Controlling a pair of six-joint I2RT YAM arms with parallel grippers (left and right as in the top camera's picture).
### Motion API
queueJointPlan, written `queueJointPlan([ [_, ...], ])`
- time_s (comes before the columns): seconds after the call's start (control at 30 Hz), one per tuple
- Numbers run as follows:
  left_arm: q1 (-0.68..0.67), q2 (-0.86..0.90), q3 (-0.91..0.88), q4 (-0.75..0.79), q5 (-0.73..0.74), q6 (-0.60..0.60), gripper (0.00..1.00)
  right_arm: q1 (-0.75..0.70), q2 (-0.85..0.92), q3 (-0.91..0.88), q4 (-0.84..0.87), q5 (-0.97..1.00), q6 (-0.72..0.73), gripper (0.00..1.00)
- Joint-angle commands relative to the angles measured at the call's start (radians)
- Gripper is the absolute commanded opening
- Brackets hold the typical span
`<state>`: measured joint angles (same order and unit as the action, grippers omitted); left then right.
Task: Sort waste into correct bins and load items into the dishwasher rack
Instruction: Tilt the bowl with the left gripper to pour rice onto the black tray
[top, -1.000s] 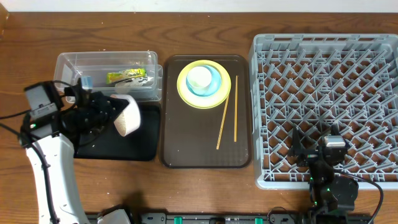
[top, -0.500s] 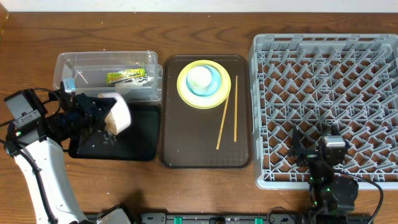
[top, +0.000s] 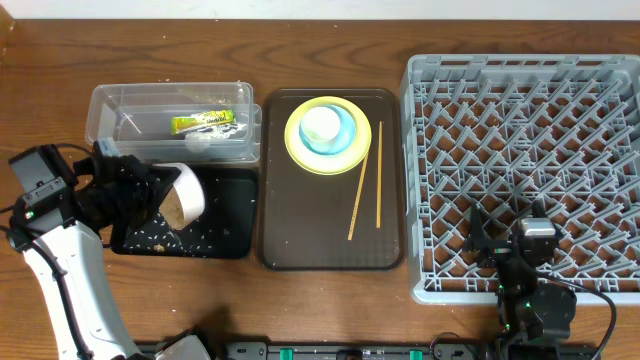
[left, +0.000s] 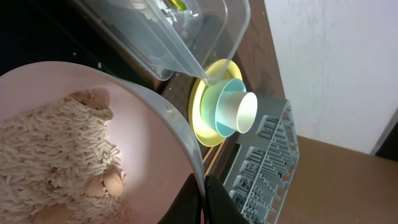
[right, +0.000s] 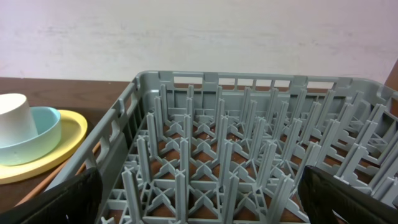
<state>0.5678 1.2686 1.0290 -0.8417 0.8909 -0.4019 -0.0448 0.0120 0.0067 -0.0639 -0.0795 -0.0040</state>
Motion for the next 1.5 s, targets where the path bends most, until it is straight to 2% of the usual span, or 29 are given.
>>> queueJointPlan([
  [0.0,0.005,0.005,0.015,-0.002,-0.014,-0.035,0.06,-0.01,-0.006,-0.001,-0.003,-0.007,0.01,0.99],
  [0.53,0.005,0.005,0.015,0.002,-0.014,-0.081,0.06,-0.01,-0.006,-0.001,-0.003,-0.007,0.01,0.99],
  [0.93,0.005,0.005,0.015,0.025,-0.013,0.092,0.06,-0.01,-0.006,-0.001,-0.003,-0.007,0.01,0.99],
  [1.07,0.005,0.005,0.015,-0.003,-0.012,0.048,0.06,-0.01,-0.006,-0.001,-0.003,-0.007,0.01,0.99],
  [1.27,0.005,0.005,0.015,0.021,0.075,0.081,0.06,-0.01,-0.006,-0.001,-0.003,-0.007,0.01,0.99],
  [1.47,0.005,0.005,0.015,0.042,0.248,0.114,0.06,-0.01,-0.006,-0.001,-0.003,-0.007,0.01,0.99],
])
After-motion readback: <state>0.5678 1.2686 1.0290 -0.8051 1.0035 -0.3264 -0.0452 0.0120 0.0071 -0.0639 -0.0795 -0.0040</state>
